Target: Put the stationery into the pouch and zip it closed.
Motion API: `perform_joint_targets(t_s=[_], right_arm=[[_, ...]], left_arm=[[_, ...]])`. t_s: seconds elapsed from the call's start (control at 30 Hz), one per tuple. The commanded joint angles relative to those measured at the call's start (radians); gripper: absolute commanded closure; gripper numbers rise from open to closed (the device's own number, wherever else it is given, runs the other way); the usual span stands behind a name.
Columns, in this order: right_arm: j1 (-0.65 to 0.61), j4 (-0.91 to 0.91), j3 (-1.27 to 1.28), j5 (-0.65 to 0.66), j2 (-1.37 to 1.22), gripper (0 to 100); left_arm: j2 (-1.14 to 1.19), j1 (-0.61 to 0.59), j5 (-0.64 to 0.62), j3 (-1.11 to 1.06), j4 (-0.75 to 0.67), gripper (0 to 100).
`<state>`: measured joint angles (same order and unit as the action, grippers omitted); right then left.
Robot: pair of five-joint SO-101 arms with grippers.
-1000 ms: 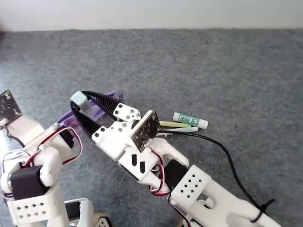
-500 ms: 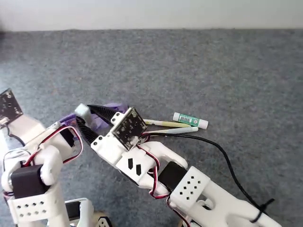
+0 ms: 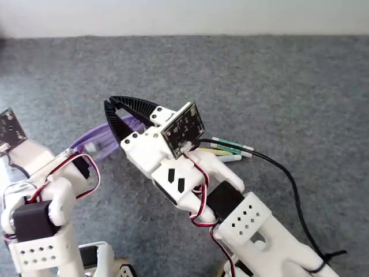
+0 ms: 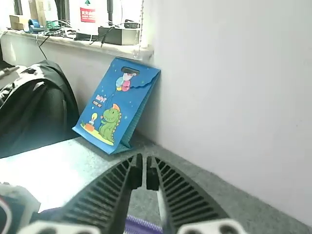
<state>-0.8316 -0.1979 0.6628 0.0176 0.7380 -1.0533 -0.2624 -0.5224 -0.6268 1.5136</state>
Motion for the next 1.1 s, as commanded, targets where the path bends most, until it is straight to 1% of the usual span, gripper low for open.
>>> perform_joint_targets(t_s=[0.0,0.07,0.13,0.27,0.3,0.4,0.5,0.57,0.63,0.7,0.9,1.07], right_arm=[[0.013,-0.110,-0.109,0.005,0.015,97.3],[0.048,-0.170,-0.149,0.005,0.019,97.3],[0.125,-0.249,-0.176,-0.006,0.025,97.3],[0.354,-0.472,-0.215,-0.135,0.019,97.3],[0.409,-0.535,-0.216,-0.124,0.010,97.3],[0.552,-0.708,-0.219,-0.005,-0.051,97.3],[0.648,-0.822,-0.219,0.078,-0.128,96.9],[0.670,-0.874,-0.219,0.126,-0.193,96.8],[0.668,-0.937,-0.222,0.222,-0.259,96.4],[0.662,-0.975,-0.241,0.272,-0.326,93.0],[0.648,-1.036,-0.388,0.272,-0.547,76.0],[0.621,-1.041,-0.522,0.279,-0.766,75.0]], left_arm=[[-0.003,-0.006,-0.009,0.019,-0.031,99],[-0.003,-0.006,-0.009,0.019,-0.029,99],[-0.005,-0.006,-0.009,0.019,-0.028,99],[-0.005,-0.006,-0.009,0.019,-0.028,99],[-0.005,-0.006,-0.009,0.019,-0.028,99],[-0.005,-0.006,-0.009,0.019,-0.029,99],[-0.005,-0.006,-0.009,0.019,-0.029,99],[-0.005,-0.006,-0.009,0.018,-0.029,99],[-0.005,-0.006,-0.009,0.016,-0.029,99],[-0.005,-0.005,-0.009,0.015,-0.031,99],[-0.002,-0.002,-0.009,0.015,-0.031,99],[-0.003,-0.005,-0.009,0.013,-0.031,99]])
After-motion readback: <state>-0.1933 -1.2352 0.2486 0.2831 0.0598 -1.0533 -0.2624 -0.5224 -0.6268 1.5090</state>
